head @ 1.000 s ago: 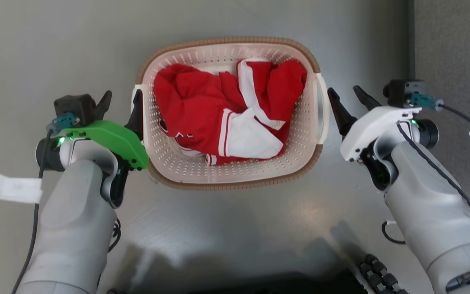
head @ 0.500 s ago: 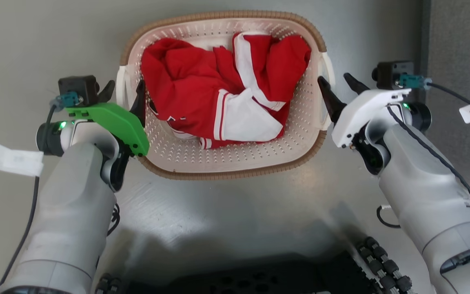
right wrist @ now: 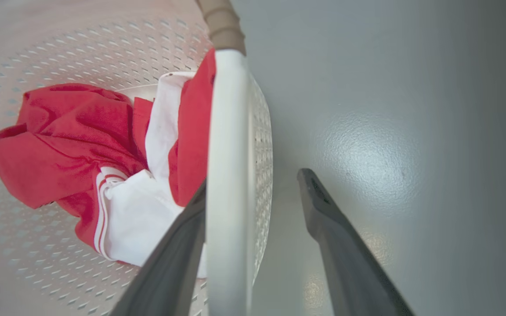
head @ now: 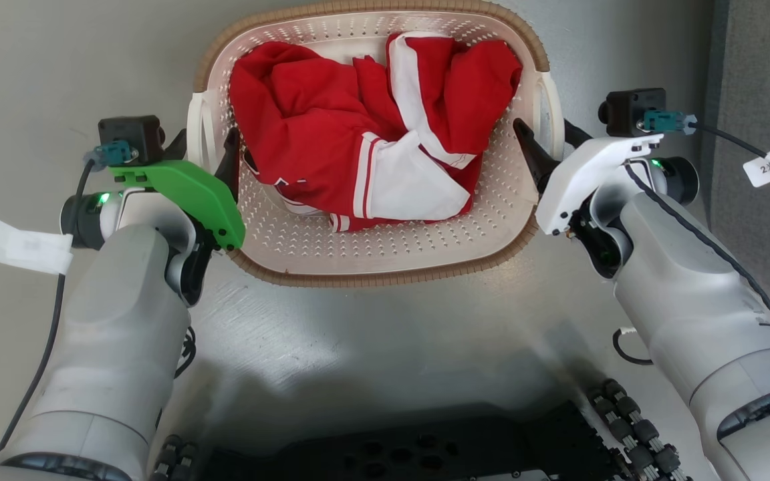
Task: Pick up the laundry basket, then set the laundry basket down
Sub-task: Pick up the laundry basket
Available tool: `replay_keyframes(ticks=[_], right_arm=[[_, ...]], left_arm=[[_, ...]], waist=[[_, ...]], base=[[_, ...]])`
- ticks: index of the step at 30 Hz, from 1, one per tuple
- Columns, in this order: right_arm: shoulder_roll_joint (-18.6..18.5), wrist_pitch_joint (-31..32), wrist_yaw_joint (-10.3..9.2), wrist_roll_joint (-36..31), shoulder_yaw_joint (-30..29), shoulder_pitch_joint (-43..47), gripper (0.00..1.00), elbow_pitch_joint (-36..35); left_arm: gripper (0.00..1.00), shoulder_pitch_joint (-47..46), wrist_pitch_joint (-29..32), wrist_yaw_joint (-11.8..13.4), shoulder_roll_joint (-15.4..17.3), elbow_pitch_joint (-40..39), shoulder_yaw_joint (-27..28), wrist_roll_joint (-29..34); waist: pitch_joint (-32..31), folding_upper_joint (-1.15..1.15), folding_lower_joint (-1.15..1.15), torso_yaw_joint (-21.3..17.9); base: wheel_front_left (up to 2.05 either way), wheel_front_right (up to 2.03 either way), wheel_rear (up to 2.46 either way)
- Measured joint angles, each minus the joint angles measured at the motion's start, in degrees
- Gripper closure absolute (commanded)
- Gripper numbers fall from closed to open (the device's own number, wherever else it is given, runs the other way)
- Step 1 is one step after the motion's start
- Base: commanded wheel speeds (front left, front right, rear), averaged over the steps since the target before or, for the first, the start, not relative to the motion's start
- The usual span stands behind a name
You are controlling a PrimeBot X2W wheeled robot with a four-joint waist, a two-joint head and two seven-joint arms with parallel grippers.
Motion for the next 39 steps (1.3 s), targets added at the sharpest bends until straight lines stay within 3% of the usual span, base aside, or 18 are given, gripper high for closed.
replay_keyframes(ticks=[1, 2, 5, 21, 39], right_arm=[[0.0, 0.0, 0.0, 0.1, 0.3, -0.2, 0.75, 0.0], [0.0, -0.1, 0.01, 0.2, 0.5, -0.3, 1.0, 0.1], [0.2, -0.4, 0.15, 0.7, 1.1, -0.5, 1.0, 0.4], [0.2, -1.5, -0.03, 5.4, 5.9, -1.1, 1.0, 1.5], [0.5, 1.4, -0.03, 10.7, 8.9, -0.8, 1.0, 4.5]], left_arm=[[0.19, -0.2, 0.0, -0.1, 0.0, 0.1, -0.2, -0.3], [0.51, -0.4, -0.3, -0.2, 0.0, 0.2, -0.4, -0.4], [1.0, -0.8, -0.7, -0.2, 0.0, 0.7, -0.8, -0.8], [1.0, -1.5, -2.0, -0.5, -0.6, 4.3, -3.9, -3.5], [1.0, -1.4, 0.7, -0.7, -0.7, 7.7, -6.4, -8.2]], waist=[[0.0, 0.0, 0.0, 0.0], [0.0, 0.0, 0.0, 0.1], [0.0, 0.0, 0.0, 0.2], [-2.9, 0.0, 0.0, 0.1], [-13.8, 0.0, 0.0, -0.2]], base=[[0.0, 0.0, 0.0], [0.0, 0.0, 0.0], [0.0, 0.0, 0.0], [0.0, 0.0, 0.0], [0.0, 0.0, 0.0]])
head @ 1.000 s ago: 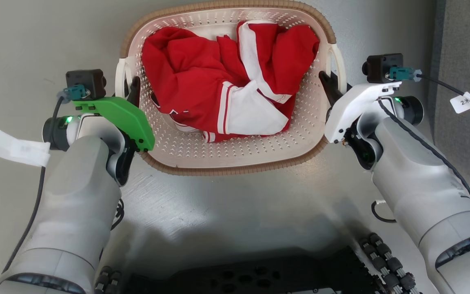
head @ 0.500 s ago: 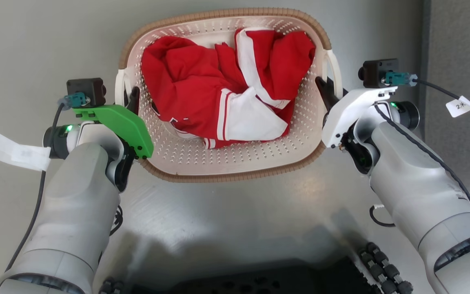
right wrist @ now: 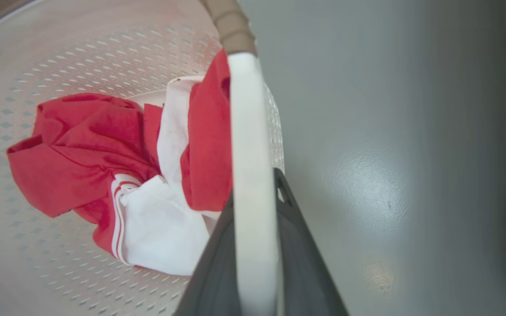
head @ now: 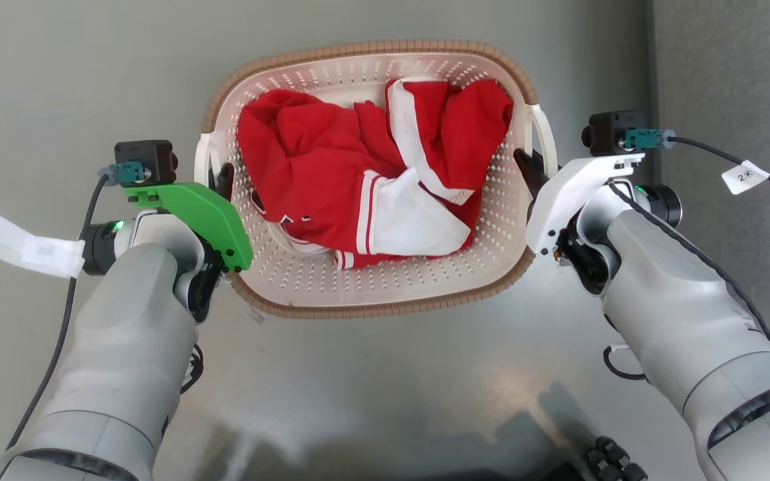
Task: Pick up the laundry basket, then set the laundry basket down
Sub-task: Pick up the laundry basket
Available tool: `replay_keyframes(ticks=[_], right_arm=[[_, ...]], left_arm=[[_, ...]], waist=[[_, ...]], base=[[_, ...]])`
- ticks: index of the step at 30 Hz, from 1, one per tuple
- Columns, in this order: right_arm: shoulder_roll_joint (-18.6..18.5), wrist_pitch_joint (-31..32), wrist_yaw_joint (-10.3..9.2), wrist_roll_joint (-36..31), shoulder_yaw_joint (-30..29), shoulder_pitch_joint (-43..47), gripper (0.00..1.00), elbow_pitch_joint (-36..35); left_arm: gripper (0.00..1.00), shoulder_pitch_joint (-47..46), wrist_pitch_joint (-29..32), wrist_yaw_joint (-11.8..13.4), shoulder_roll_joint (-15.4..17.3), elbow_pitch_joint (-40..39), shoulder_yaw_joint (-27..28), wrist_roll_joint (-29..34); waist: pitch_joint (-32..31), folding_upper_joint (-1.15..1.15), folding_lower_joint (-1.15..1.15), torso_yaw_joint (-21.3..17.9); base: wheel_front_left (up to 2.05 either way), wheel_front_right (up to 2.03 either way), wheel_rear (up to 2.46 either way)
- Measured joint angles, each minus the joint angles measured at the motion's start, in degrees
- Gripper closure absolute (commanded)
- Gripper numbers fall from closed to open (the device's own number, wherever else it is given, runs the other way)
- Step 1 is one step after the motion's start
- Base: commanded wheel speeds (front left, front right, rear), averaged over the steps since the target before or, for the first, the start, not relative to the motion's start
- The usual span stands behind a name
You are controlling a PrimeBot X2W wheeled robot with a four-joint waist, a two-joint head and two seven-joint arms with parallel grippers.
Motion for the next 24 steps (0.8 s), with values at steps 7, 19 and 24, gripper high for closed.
replay_keyframes(ticks=[7, 19, 24], right_arm=[[0.1, 1.9, 0.01, 1.8, 1.1, 1.1, 1.0, 0.6], [0.3, 5.3, 0.01, 5.4, 3.8, 5.5, 1.0, 1.0], [0.3, 6.9, 0.0, 6.7, 4.8, 7.5, 1.0, 1.0]], left_arm=[[1.0, 1.0, 1.6, -0.4, -0.1, 1.2, -1.0, -1.6], [1.0, 6.2, 3.5, -0.4, -0.1, 1.7, -3.4, -4.4], [1.0, 8.2, 5.2, -0.4, 0.0, 2.0, -4.3, -5.4]], waist=[[-5.0, 0.0, 0.0, -0.1], [-13.8, 0.0, 0.0, -0.5], [-17.5, 0.0, 0.0, -0.8]], base=[[0.0, 0.0, 0.0], [0.0, 0.0, 0.0], [0.0, 0.0, 0.0]])
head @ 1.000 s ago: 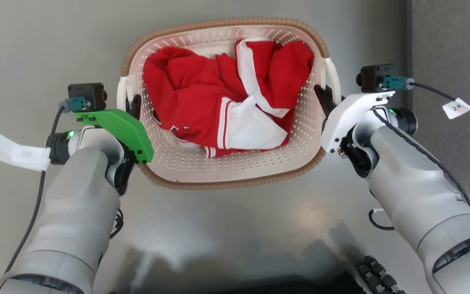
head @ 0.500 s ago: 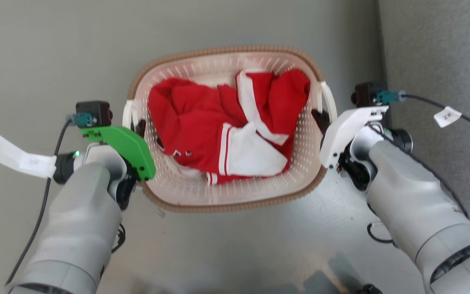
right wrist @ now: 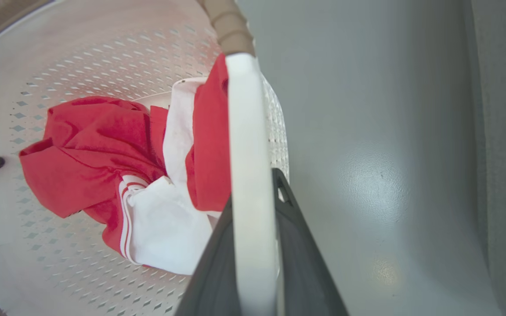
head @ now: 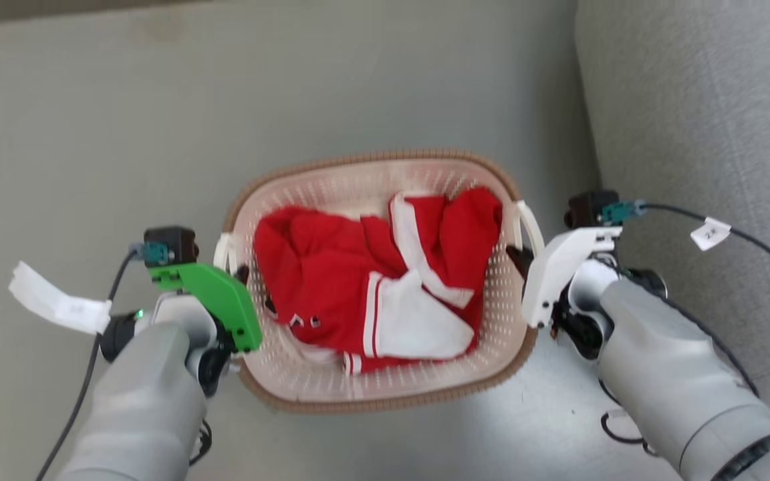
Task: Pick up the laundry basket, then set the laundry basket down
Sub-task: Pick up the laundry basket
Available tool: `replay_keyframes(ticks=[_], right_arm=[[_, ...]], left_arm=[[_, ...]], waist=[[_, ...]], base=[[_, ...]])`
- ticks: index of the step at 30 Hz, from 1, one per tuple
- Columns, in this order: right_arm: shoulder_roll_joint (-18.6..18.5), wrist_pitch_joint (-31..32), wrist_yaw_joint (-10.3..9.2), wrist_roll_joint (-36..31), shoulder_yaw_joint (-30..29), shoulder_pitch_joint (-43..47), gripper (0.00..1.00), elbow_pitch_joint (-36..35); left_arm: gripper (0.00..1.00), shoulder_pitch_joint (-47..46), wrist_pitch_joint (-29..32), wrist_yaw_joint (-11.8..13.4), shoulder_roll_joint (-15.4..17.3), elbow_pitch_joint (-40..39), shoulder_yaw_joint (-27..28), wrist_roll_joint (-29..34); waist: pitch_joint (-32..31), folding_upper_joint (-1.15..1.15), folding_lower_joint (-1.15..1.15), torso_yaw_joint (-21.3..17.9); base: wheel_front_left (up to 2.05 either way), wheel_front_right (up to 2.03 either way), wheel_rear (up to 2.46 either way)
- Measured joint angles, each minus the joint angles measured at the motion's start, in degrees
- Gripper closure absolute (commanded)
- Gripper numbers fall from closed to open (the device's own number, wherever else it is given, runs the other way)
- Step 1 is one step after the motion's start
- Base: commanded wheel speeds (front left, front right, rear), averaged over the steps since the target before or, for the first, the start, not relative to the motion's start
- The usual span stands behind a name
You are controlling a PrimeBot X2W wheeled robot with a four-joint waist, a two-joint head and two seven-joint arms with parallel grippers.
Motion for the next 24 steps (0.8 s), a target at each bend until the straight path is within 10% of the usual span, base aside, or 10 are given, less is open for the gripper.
replay_keyframes(ticks=[24], right_arm=[[0.1, 7.4, -0.01, 4.5, 3.1, 5.2, 1.0, 1.1]], left_arm=[[1.0, 5.9, 7.2, 0.0, 0.0, 0.8, -3.3, -5.4]], waist=[[-13.6, 0.0, 0.0, -1.3]], base=[[0.0, 0.0, 0.0]])
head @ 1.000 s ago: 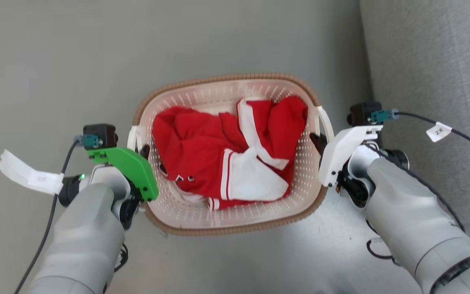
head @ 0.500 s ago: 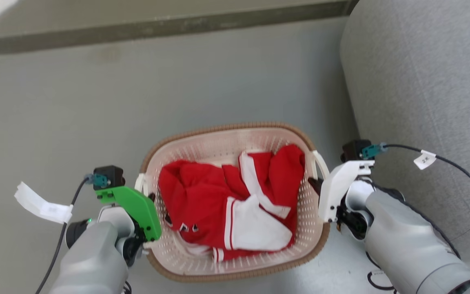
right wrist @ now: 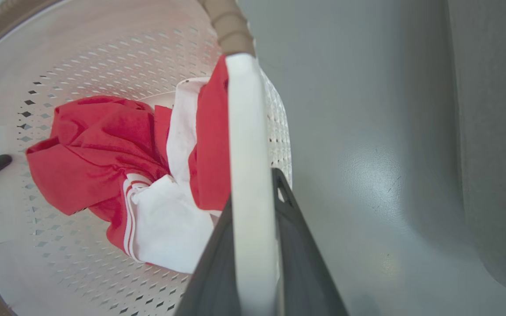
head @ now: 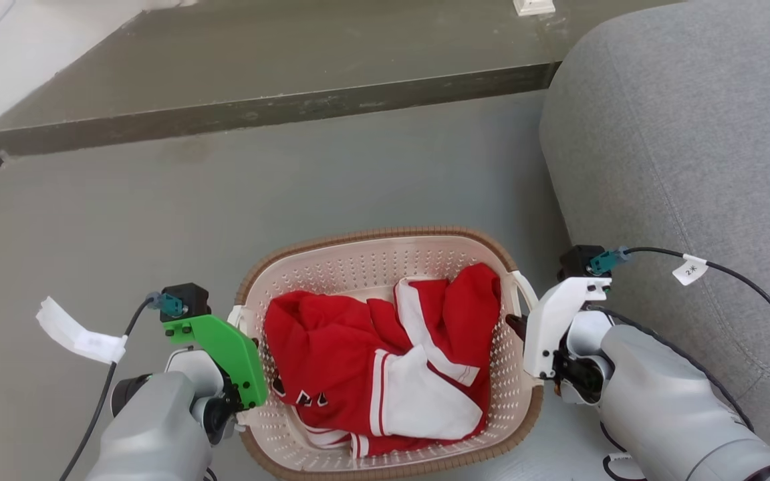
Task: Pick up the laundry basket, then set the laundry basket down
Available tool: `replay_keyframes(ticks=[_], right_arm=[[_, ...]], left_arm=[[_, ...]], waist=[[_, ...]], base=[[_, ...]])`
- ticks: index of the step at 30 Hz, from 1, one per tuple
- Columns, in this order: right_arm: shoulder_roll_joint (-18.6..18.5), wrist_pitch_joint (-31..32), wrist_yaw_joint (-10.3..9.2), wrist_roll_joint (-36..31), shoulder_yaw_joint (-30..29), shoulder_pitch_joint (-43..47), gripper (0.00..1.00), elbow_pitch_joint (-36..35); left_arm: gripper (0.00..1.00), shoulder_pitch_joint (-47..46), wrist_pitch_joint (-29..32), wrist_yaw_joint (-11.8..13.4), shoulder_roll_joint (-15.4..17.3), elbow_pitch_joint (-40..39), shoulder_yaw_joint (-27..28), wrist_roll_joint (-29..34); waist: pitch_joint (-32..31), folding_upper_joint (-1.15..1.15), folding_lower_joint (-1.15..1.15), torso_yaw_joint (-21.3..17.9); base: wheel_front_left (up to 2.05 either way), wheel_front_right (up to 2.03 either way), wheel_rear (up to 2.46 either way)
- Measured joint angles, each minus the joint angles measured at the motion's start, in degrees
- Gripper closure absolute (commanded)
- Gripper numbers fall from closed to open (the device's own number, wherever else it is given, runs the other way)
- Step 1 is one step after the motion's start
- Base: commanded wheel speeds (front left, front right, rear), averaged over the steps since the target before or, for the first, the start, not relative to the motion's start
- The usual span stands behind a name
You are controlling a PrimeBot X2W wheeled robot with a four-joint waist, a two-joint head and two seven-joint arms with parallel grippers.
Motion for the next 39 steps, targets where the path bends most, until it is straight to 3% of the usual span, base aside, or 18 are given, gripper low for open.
replay_keyframes(ticks=[39], right_arm=[[-0.3, 3.0, -0.07, 3.5, 2.7, 0.8, 1.0, 0.5]], left_arm=[[1.0, 1.0, 3.3, 0.1, 0.1, 0.6, -2.8, -3.9]], waist=[[-2.1, 0.0, 0.0, -0.5]], base=[[0.0, 0.0, 0.0]])
